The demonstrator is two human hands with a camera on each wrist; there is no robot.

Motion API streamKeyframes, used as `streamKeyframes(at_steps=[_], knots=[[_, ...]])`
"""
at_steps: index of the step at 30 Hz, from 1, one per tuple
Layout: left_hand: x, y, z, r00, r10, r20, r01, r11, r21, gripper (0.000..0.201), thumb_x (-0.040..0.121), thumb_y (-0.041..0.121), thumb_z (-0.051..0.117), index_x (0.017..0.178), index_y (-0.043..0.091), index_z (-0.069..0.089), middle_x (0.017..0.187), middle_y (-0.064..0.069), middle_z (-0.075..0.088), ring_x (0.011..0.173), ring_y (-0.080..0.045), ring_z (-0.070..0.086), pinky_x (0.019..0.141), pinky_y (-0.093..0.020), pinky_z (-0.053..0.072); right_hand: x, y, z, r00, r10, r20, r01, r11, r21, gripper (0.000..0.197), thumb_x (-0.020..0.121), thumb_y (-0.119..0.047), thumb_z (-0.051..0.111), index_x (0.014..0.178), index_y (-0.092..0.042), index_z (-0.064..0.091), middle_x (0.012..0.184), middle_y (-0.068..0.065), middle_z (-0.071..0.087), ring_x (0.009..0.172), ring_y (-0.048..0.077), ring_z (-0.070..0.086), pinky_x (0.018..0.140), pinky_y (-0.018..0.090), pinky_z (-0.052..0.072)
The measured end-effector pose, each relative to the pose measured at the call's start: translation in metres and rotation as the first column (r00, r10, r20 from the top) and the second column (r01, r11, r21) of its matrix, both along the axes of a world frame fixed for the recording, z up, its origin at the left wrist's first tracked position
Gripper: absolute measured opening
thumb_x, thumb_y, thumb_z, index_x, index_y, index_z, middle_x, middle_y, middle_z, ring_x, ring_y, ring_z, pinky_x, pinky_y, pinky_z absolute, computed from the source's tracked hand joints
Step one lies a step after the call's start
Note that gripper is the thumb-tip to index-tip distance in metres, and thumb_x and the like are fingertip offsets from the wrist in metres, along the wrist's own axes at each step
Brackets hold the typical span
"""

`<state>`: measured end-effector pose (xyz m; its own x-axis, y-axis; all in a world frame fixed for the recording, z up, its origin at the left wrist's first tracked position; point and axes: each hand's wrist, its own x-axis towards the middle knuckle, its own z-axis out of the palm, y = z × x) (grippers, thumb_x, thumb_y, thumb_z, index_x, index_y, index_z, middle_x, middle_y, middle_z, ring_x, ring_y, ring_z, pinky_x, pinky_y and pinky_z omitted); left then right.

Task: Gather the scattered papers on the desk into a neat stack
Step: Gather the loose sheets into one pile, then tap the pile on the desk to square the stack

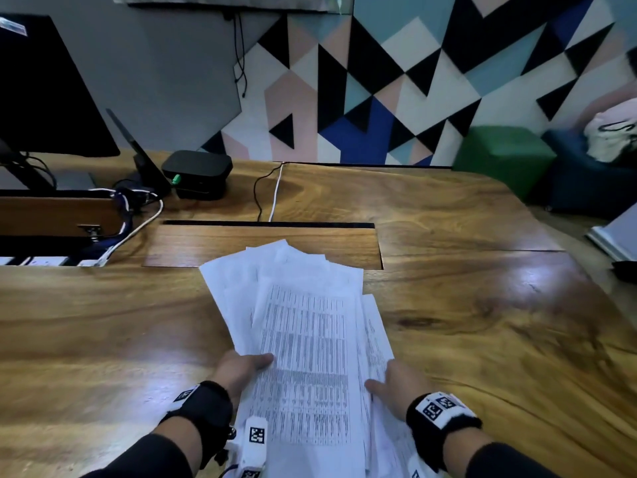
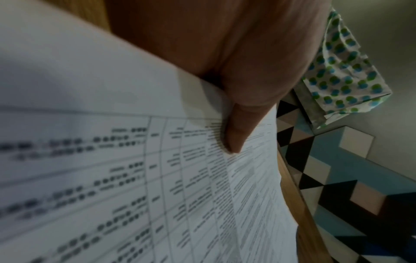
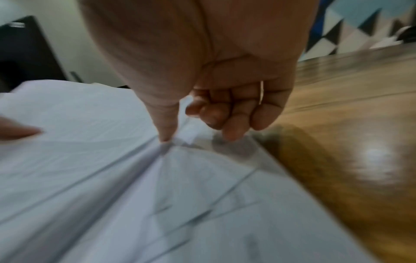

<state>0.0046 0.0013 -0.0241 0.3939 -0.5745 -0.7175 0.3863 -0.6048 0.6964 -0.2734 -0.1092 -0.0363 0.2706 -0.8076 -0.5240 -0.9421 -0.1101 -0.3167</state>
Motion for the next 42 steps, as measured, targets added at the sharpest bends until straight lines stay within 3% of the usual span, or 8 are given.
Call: streamKeyframes(at_steps=[4, 8, 13, 18, 24, 29, 34, 42], knots=[[0.003, -0.005, 0.018, 0.991, -0.093, -0.096, 0.079, 0.987, -0.142, 0.037, 0.082, -0.001, 0.069, 0.118, -0.007, 0.063, 0.111, -0.031, 0.071, 0.102, -0.049, 0.068, 0.091, -0.062, 0.052, -0.021, -0.025, 0.004, 0.778, -0.395, 0.488, 0.396, 0.912, 0.107, 0.095, 0.053, -0.062, 0.082, 0.127, -0.015, 0.046, 0.119, -0.003, 0.051, 0.111, 0.021, 0.054, 0.093, 0.034, 0.046], [0.003, -0.009, 0.032, 0.977, -0.136, -0.164, 0.089, 0.961, -0.263, 0.037, 0.082, -0.001, 0.066, 0.119, -0.006, 0.064, 0.117, -0.031, 0.069, 0.112, -0.049, 0.062, 0.095, -0.058, 0.052, -0.019, -0.034, 0.024, 0.378, -0.629, 0.679, 0.21, 0.773, 0.598, 0.102, 0.047, -0.041, 0.094, 0.13, -0.001, 0.052, 0.122, 0.017, 0.067, 0.111, 0.032, 0.065, 0.096, 0.042, 0.051], [-0.005, -0.018, 0.017, 0.999, 0.0, 0.039, 0.007, 0.983, -0.186, 0.034, 0.082, 0.001, 0.073, 0.114, -0.009, 0.066, 0.104, -0.027, 0.074, 0.096, -0.043, 0.072, 0.089, -0.058, 0.055, -0.009, -0.015, 0.033, 0.451, -0.641, 0.621, 0.125, 0.735, 0.667, 0.041, 0.067, 0.002, 0.079, 0.107, 0.007, 0.067, 0.102, 0.024, 0.074, 0.092, 0.037, 0.072, 0.077, 0.041, 0.06], [-0.019, -0.019, 0.01, 0.997, 0.054, 0.06, -0.045, 0.989, -0.142, 0.032, 0.08, 0.004, 0.076, 0.108, -0.011, 0.066, 0.096, -0.028, 0.075, 0.088, -0.045, 0.073, 0.082, -0.063, 0.056, -0.013, -0.006, 0.016, 0.637, -0.543, 0.548, 0.233, 0.812, 0.535, 0.036, 0.069, -0.007, 0.081, 0.103, -0.004, 0.071, 0.092, 0.011, 0.078, 0.086, 0.03, 0.074, 0.09, 0.048, 0.055], [-0.014, -0.018, 0.033, 0.995, -0.072, -0.075, 0.045, 0.949, -0.314, 0.026, 0.085, 0.0, 0.068, 0.108, -0.012, 0.067, 0.103, -0.031, 0.073, 0.091, -0.042, 0.073, 0.077, -0.049, 0.061, -0.023, -0.024, 0.035, 0.408, -0.746, 0.527, 0.258, 0.648, 0.717, 0.064, 0.06, -0.033, 0.087, 0.117, -0.011, 0.068, 0.12, 0.015, 0.068, 0.117, 0.036, 0.06, 0.107, 0.053, 0.041], [-0.006, -0.032, 0.065, 0.99, -0.124, 0.063, 0.139, 0.874, -0.466, 0.053, 0.06, 0.025, 0.091, 0.099, -0.008, 0.074, 0.106, -0.029, 0.073, 0.093, -0.031, 0.073, 0.083, -0.039, 0.06, -0.014, -0.038, 0.093, 0.204, -0.673, 0.711, 0.121, 0.738, 0.663, 0.065, 0.049, -0.014, 0.09, 0.107, 0.007, 0.068, 0.1, 0.024, 0.074, 0.086, 0.034, 0.073, 0.073, 0.043, 0.061], [-0.013, -0.052, 0.107, 0.986, -0.001, 0.165, 0.105, 0.776, -0.622, 0.061, 0.055, 0.031, 0.092, 0.101, -0.004, 0.072, 0.098, -0.013, 0.078, 0.089, -0.019, 0.072, 0.086, -0.03, 0.058, 0.009, -0.043, 0.143, 0.214, -0.323, 0.922, 0.387, 0.895, 0.224, 0.013, 0.074, -0.004, 0.078, 0.083, -0.012, 0.074, 0.079, -0.003, 0.078, 0.085, 0.014, 0.073, 0.079, 0.029, 0.057], [-0.022, -0.044, 0.124, 0.982, -0.036, 0.188, 0.156, 0.717, -0.679, 0.042, 0.07, 0.012, 0.083, 0.108, 0.0, 0.07, 0.103, -0.009, 0.079, 0.096, -0.02, 0.074, 0.086, -0.032, 0.06, 0.001, -0.017, 0.146, 0.173, -0.151, 0.973, 0.542, 0.84, 0.034, 0.024, 0.075, 0.0, 0.076, 0.072, -0.022, 0.068, 0.068, -0.032, 0.07, 0.071, -0.017, 0.064, 0.067, 0.0, 0.048]])
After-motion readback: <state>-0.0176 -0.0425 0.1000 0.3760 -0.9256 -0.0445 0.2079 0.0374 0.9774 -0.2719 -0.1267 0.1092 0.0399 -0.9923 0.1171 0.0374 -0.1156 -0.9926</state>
